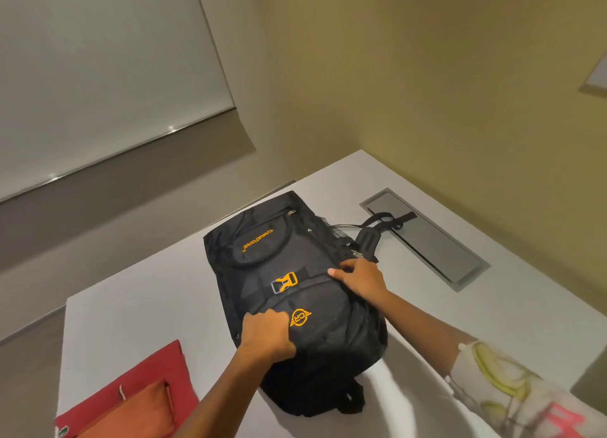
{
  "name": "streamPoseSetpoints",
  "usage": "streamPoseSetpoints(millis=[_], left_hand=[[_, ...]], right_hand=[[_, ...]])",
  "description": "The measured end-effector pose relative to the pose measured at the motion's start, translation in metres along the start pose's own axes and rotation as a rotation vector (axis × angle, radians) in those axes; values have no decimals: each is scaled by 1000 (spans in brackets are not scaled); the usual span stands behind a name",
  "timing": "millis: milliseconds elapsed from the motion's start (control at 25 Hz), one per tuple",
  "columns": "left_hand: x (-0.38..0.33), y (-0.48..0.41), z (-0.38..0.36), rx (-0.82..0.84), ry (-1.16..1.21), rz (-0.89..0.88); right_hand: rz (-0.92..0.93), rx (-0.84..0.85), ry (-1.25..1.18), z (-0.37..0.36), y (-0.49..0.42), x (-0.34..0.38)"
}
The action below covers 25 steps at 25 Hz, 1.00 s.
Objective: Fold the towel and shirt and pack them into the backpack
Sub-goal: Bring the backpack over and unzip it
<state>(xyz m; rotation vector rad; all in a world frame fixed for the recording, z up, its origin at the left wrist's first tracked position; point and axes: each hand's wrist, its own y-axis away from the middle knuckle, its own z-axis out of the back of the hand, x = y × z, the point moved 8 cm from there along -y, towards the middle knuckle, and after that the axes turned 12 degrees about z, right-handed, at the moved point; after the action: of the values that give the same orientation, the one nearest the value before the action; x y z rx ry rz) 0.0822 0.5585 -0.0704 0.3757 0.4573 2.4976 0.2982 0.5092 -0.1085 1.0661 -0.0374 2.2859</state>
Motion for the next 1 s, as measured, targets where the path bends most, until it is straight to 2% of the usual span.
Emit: streamPoseSetpoints(millis=[80,200,320,440,640,800,1000], left_hand=[[-23,-17,26,-75,116,67],[-71,-36,58,-197,222,83],[-110,-62,68,-127,349,104],[-126,-87,65,-40,321,151],[-125,-105,61,29,275,212],[-120,-110,52,84,337,249],[-118,-111,43,108,430,296]], right_hand=[[-25,-65,-180,26,-15,-26],[-99,-143,-172,50,-34,-62],[-69,-100,-33,51,-54,-70],[8,-66,102,43,-71,-65],[34,35,237,30,-85,-69],[158,64,394,35,-79,-70],[233,35,455,48,-60,-63]])
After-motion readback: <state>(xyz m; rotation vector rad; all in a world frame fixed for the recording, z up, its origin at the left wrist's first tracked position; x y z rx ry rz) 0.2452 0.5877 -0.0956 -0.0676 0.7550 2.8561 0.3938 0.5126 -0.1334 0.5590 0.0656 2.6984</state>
